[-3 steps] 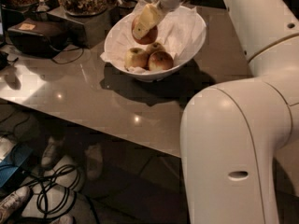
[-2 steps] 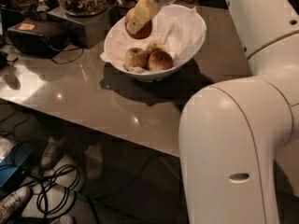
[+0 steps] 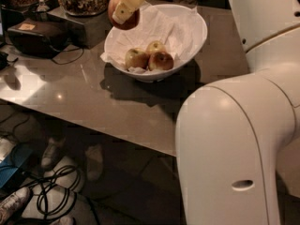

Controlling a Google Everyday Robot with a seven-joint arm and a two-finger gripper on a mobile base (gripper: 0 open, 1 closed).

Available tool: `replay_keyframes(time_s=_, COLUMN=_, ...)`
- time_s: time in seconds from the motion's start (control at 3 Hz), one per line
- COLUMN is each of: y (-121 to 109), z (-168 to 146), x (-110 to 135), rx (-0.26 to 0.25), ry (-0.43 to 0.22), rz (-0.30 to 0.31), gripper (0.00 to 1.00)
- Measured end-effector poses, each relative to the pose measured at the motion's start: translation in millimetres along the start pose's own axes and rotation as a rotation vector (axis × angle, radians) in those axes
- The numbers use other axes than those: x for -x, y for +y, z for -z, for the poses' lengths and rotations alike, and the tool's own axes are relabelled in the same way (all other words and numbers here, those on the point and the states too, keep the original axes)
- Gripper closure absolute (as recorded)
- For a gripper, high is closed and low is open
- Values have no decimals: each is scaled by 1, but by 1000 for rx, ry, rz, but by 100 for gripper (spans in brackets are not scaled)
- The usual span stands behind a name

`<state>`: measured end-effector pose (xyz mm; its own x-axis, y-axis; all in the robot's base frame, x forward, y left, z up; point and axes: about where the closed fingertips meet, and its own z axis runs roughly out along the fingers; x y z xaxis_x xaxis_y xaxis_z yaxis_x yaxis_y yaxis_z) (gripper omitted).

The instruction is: Pick apple from white bowl

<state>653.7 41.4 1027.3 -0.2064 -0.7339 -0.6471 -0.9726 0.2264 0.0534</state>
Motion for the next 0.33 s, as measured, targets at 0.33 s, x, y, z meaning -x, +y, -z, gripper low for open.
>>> replay_keyframes(time_s=0.33, y=-3, z=-2, x=8, rx=-11, ry=-22, rz=9, gripper=100)
